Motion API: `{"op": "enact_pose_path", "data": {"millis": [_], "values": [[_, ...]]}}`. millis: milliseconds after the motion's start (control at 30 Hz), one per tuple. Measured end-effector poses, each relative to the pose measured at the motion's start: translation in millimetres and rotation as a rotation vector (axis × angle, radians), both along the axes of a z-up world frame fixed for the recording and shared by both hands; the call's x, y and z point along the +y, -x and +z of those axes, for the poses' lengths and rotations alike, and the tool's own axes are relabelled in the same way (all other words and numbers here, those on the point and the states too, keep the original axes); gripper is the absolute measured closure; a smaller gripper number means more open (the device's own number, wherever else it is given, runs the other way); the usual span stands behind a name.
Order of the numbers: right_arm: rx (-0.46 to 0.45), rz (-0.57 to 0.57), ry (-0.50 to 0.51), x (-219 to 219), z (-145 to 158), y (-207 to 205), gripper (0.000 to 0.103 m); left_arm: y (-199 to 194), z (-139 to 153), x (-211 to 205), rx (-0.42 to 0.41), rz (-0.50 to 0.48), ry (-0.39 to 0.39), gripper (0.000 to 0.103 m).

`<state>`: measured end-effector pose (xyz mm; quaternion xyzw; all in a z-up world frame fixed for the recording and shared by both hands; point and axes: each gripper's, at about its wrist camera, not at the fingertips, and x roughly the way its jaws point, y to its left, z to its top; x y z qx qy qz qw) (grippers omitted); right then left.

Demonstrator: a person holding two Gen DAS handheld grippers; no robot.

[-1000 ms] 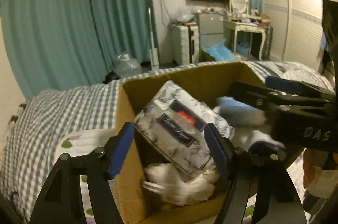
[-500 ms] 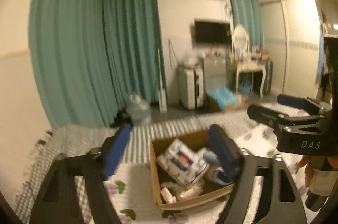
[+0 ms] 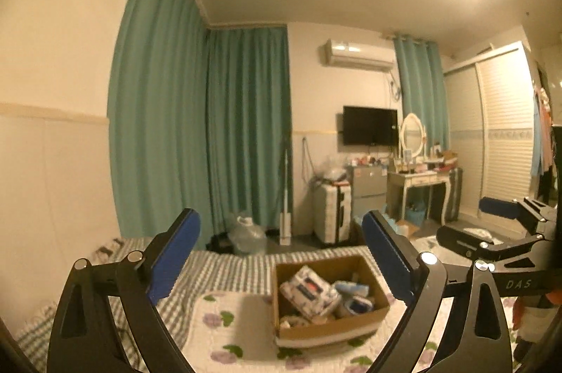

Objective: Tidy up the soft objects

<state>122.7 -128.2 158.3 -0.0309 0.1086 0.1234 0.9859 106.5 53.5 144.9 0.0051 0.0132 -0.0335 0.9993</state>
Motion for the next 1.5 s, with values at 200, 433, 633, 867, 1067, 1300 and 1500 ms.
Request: {"op": "enact_pose_path", "data": {"millis": [200,433,633,867,1067,1300,1500], "values": [[-0.001,0.014,-0.017,7.9,-42.9,-20.6,0.0,-19.3,-38.7,-1.6,0.083,0.037,0.004,0.008],[0.072,-0.012,-0.067,-1.9,-102.8,-50.2,0.0,-39.4,-99.3,-2.8,0.146,0.104,-0.009,0.008],[0.143,-0.042,-0.059,-6.4,-134.0,-65.1,0.0,-47.8,-124.9,-0.3,0.211,0.104,-0.004,0.008],[0.153,-0.053,-0.068,-10.6,-134.6,-65.2,0.0,-55.2,-136.9,-6.8,0.247,0.08,-0.013,0.008],[0.153,-0.048,-0.074,-8.7,-134.8,-61.6,0.0,-55.3,-135.9,-7.8,0.26,0.07,-0.013,0.008],[0.152,-0.048,-0.076,-3.3,-131.4,-56.4,0.0,-57.1,-137.8,-7.6,0.264,0.041,-0.015,0.008],[0.153,-0.052,-0.07,0.4,-132.4,-57.3,0.0,-56.9,-138.1,-4.2,0.272,0.024,0.002,0.008]]}}
